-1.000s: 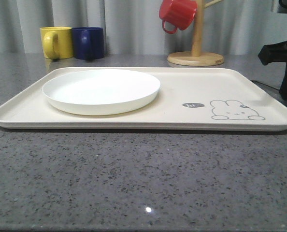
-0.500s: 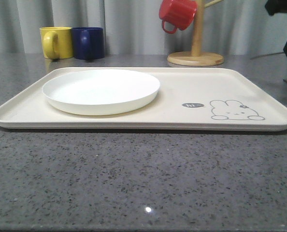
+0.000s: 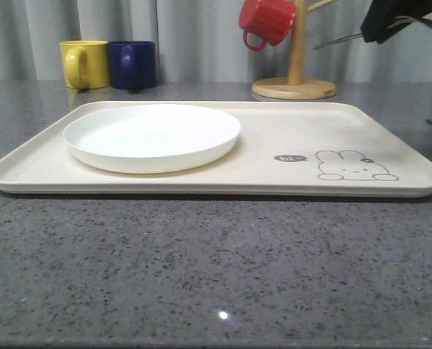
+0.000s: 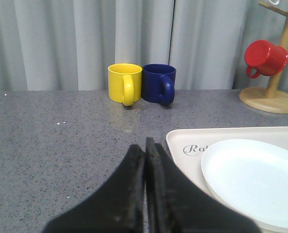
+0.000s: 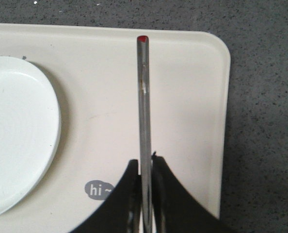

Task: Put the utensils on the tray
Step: 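Carry the fork onto the tray beside the plate and release it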

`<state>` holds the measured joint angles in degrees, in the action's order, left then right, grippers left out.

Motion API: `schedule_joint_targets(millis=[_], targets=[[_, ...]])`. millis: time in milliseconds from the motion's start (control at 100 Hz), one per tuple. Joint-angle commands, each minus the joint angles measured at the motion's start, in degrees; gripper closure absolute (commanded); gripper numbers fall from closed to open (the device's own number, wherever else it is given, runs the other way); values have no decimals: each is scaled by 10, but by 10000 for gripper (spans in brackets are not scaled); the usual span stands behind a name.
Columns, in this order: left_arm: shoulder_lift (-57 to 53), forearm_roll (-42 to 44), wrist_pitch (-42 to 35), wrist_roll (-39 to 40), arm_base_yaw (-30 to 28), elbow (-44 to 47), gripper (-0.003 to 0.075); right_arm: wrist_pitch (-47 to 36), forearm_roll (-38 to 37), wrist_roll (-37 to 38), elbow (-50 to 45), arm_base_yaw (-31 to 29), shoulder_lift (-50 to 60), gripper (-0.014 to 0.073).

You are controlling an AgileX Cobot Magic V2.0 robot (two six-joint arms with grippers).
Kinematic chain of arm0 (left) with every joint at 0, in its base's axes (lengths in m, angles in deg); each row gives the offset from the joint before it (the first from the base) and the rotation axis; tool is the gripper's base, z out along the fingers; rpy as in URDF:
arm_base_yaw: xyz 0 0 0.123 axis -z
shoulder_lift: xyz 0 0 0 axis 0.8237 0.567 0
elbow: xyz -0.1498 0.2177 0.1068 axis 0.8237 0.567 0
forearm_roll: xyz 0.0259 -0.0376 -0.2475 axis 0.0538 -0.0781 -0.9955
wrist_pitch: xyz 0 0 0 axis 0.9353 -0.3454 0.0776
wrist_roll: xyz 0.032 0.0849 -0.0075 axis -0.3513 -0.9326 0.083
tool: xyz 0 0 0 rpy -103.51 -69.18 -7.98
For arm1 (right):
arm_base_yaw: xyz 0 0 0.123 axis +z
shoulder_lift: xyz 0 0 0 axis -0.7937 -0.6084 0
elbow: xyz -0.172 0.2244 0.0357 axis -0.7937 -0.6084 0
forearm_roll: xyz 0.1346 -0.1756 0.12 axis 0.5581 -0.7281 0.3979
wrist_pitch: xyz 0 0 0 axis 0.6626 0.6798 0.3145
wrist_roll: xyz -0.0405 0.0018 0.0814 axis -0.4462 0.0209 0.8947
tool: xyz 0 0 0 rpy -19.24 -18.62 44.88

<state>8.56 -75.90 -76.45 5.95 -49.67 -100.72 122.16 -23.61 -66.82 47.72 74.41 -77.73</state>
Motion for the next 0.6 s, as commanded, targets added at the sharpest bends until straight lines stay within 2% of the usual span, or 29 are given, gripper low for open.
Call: schedule_joint_targets(millis=[0, 160, 270, 410, 590], targets=[[3, -5, -45, 4, -2, -15, 738, -45, -84, 96, 20, 28, 18, 558], [3, -5, -45, 4, -2, -15, 738, -30, -248, 293, 20, 79, -3, 558], [3, -5, -45, 4, -2, -15, 738, -21, -315, 387, 20, 112, -31, 559], [3, -5, -45, 4, -2, -15, 738, -25, -354, 441, 20, 147, -72, 559], [3, -5, -45, 4, -2, -15, 738, -27, -363, 463, 20, 172, -115, 559]])
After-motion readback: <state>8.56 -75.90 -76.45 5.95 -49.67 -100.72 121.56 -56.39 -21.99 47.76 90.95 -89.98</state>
